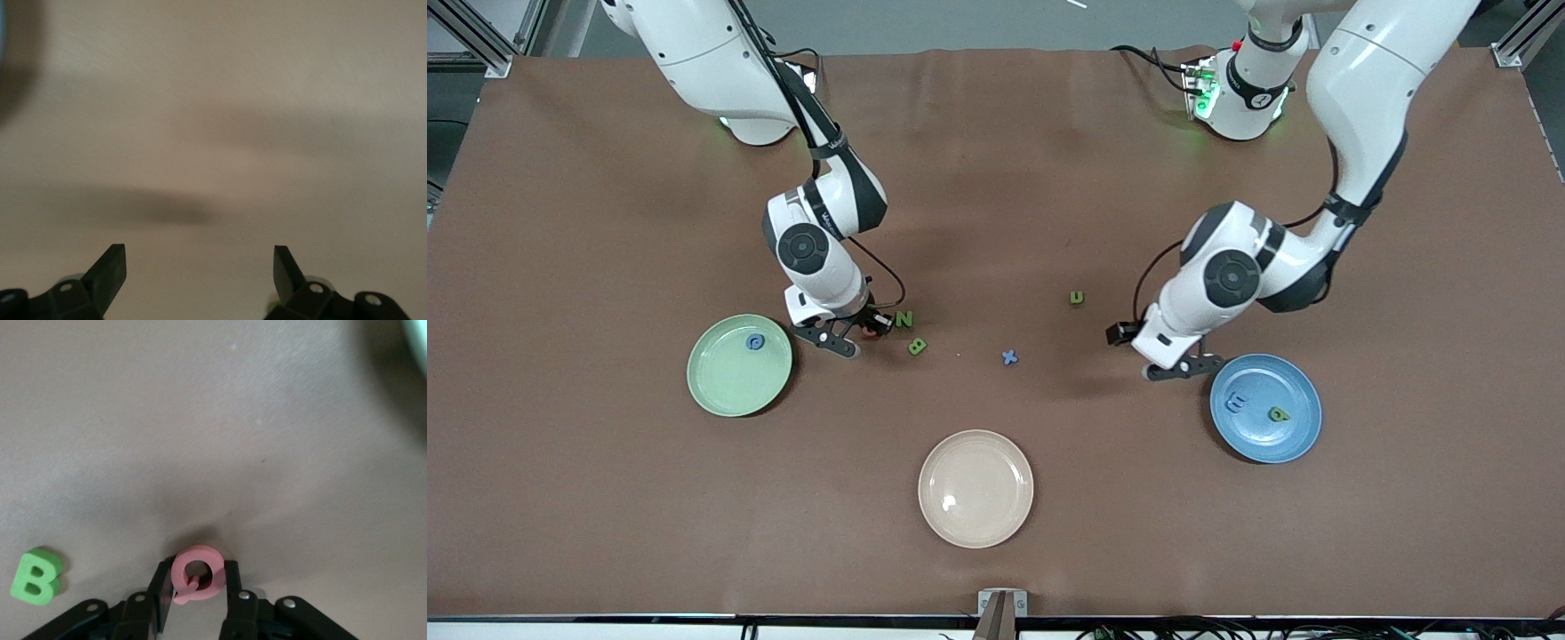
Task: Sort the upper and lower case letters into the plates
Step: 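Release pink Q on the green plate while the left gripper grasps green n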
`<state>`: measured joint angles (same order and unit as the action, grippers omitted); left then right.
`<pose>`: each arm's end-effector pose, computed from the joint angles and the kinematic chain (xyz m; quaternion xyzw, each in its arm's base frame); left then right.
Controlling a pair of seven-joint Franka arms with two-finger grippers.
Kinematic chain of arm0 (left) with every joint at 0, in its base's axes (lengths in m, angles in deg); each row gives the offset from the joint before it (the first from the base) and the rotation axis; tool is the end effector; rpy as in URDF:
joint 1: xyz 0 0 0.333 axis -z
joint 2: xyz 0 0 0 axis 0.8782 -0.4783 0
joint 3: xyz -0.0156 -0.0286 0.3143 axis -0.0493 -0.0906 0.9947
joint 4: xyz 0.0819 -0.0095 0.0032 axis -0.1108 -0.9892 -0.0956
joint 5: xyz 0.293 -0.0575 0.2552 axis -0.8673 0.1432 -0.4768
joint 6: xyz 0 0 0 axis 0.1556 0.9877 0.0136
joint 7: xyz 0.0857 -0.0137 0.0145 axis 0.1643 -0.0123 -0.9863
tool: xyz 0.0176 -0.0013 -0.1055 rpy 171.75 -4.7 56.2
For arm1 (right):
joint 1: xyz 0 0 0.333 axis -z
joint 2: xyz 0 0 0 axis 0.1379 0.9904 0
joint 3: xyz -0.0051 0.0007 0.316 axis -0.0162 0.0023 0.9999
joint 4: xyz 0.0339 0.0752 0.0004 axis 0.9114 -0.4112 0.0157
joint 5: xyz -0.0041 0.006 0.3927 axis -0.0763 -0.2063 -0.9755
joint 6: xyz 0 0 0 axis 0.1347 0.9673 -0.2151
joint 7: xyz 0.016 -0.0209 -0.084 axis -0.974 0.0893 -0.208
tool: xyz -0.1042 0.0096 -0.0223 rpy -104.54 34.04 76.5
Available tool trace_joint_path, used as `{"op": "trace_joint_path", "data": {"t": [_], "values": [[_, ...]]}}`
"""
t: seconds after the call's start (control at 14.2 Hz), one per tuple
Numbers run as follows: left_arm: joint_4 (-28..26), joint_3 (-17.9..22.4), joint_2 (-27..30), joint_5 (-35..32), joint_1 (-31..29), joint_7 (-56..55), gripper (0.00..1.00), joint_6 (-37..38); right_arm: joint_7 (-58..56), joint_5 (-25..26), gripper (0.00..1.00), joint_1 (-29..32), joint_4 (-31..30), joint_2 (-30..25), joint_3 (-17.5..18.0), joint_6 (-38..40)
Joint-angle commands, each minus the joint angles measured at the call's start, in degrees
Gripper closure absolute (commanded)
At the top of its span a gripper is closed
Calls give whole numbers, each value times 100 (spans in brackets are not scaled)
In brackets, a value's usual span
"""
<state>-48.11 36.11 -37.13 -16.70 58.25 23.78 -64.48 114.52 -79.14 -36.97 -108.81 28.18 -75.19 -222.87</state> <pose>0.5464 -0.2810 0.2320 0.9951 0.0659 -0.0554 0.0484 0.5087 0.2627 0.1810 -0.9787 0.2043 0.0184 0.0086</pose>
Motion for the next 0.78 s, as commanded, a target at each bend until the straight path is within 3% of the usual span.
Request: {"op": "trace_joint_path", "data": {"t": [0.0,0.14,0.28,0.71], "values": [[-130,8,19,-78,439,-328,11,-131,-941,12,100,686,-77,-368,14,458],[-130,8,-78,-70,651,-495,18,-131,-1872,12,100,1231,28,-632,14,976],[-130,8,-201,-70,844,-854,33,-131,-2717,12,100,1767,204,-720,14,1346],[-69,52,-413,-78,1144,-1041,39,-131,-4337,12,99,2710,345,-581,14,1244]]}}
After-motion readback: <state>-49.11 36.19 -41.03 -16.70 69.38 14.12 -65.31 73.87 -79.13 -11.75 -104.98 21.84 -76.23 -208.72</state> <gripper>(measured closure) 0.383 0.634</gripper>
